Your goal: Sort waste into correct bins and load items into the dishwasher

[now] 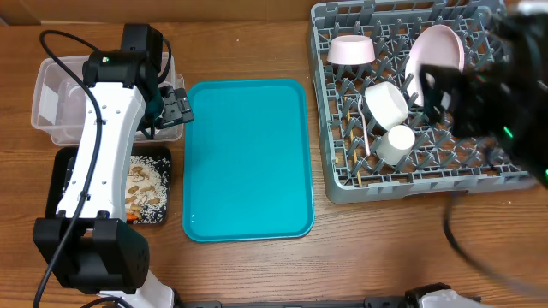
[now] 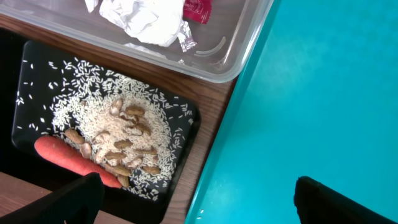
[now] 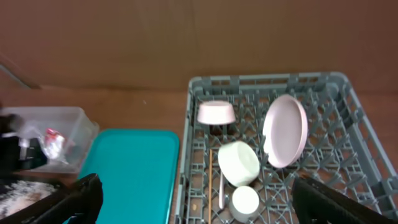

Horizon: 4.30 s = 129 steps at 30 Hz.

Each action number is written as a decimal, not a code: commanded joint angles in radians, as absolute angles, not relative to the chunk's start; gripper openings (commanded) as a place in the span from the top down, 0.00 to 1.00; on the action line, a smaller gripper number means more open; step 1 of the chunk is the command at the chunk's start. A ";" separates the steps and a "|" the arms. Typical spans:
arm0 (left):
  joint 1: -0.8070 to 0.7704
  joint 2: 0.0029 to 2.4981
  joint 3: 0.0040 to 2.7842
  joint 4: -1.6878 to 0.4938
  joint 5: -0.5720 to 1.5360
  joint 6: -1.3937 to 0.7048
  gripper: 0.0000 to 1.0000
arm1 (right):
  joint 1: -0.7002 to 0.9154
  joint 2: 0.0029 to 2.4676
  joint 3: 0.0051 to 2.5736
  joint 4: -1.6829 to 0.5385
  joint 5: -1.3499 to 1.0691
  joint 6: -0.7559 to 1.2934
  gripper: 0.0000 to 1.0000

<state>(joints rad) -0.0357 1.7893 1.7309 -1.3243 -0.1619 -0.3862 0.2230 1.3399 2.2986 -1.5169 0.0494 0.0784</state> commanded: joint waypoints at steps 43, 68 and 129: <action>-0.036 1.758 1.755 -1.327 -0.175 -0.397 0.00 | -0.018 0.001 0.141 0.008 -0.052 0.217 0.00; -0.036 1.758 1.755 -1.327 -0.175 -0.397 0.00 | -0.027 0.002 0.007 -0.080 -0.057 0.040 0.00; -0.036 1.758 1.755 -1.327 -0.175 -0.397 0.00 | -0.052 0.003 0.008 -0.069 -0.169 -0.097 0.00</action>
<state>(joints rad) -0.0357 1.7893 1.7344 -1.3247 -0.1619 -0.3862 -0.0460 0.0135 0.0185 -0.0765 -0.1612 -0.1047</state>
